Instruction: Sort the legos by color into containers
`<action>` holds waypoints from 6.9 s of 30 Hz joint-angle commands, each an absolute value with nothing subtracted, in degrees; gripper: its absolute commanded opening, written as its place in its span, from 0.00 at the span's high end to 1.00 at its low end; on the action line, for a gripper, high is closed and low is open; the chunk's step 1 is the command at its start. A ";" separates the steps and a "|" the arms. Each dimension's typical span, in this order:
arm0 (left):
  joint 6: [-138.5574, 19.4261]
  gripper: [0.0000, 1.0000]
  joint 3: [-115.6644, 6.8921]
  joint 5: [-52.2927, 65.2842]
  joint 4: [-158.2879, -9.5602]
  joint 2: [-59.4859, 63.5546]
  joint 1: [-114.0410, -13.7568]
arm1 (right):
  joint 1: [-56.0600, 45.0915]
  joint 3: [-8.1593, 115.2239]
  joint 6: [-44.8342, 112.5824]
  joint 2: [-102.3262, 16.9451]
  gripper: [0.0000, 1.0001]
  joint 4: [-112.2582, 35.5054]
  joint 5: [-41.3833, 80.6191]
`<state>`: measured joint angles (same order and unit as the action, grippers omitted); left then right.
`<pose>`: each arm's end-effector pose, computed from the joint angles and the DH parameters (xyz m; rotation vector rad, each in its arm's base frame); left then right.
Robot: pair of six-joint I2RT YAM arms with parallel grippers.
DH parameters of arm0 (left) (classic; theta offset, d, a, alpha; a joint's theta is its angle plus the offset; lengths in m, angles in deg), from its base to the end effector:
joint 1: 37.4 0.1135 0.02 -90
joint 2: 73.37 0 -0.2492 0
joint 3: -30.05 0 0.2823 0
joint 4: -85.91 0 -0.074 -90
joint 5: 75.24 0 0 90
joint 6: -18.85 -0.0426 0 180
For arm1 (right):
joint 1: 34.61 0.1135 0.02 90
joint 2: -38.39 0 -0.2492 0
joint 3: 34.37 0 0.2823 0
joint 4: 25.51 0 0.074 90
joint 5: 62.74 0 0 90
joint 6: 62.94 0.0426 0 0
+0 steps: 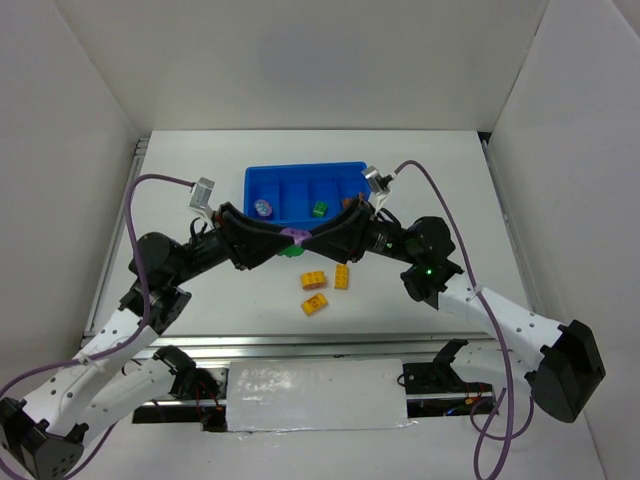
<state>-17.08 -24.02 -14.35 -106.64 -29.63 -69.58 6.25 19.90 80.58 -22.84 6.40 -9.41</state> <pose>0.1753 -0.1348 0.3797 0.2522 1.3704 -1.5830 0.1939 0.2013 0.3434 -0.5198 1.3449 1.7599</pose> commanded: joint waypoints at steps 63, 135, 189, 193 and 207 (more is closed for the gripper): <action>-46.98 0.47 -42.07 -40.61 -71.71 -17.65 -69.83 | 8.46 69.04 23.72 -38.95 1.00 -84.10 -26.09; -17.88 1.00 -29.41 -15.21 -112.76 -23.63 -70.36 | 0.89 25.37 76.19 -21.55 0.44 -1.14 -19.41; -22.44 1.00 -34.15 -10.31 -100.13 -27.58 -70.45 | -2.27 27.00 58.83 -17.41 1.00 -24.16 -7.57; -28.32 1.00 -37.41 -0.20 -86.76 -28.98 -70.27 | -2.36 36.41 53.35 -24.77 1.00 -41.97 9.47; -37.04 1.00 -54.27 27.75 -57.92 -23.73 -69.48 | -2.35 50.22 50.97 -40.09 1.00 -52.63 26.99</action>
